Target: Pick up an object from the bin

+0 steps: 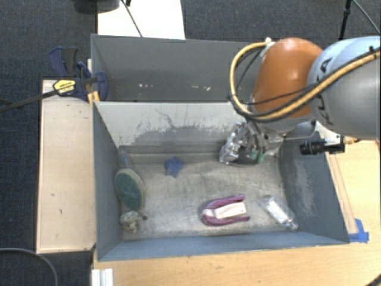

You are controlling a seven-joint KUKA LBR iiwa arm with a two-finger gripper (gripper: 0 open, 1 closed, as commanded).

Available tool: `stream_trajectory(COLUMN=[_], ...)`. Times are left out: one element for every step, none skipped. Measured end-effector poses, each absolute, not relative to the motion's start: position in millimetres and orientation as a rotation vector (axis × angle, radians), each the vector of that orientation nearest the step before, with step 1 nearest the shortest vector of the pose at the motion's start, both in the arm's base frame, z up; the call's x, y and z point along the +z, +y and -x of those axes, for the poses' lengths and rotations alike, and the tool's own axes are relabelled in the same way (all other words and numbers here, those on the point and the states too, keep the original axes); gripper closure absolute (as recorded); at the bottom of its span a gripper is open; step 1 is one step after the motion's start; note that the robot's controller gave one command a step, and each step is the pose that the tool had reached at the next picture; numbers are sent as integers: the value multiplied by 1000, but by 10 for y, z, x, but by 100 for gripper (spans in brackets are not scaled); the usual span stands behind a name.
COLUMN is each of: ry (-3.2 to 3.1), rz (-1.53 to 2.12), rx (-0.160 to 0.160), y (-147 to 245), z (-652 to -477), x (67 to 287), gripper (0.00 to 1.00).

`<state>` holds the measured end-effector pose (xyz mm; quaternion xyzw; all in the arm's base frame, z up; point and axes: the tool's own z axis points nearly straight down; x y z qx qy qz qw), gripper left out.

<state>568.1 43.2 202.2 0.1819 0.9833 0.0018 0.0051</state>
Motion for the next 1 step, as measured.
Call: stream_trajectory(ry=[3138], rz=[-173], rx=[1], y=[572], z=[-5401], x=[1725], gripper=[100])
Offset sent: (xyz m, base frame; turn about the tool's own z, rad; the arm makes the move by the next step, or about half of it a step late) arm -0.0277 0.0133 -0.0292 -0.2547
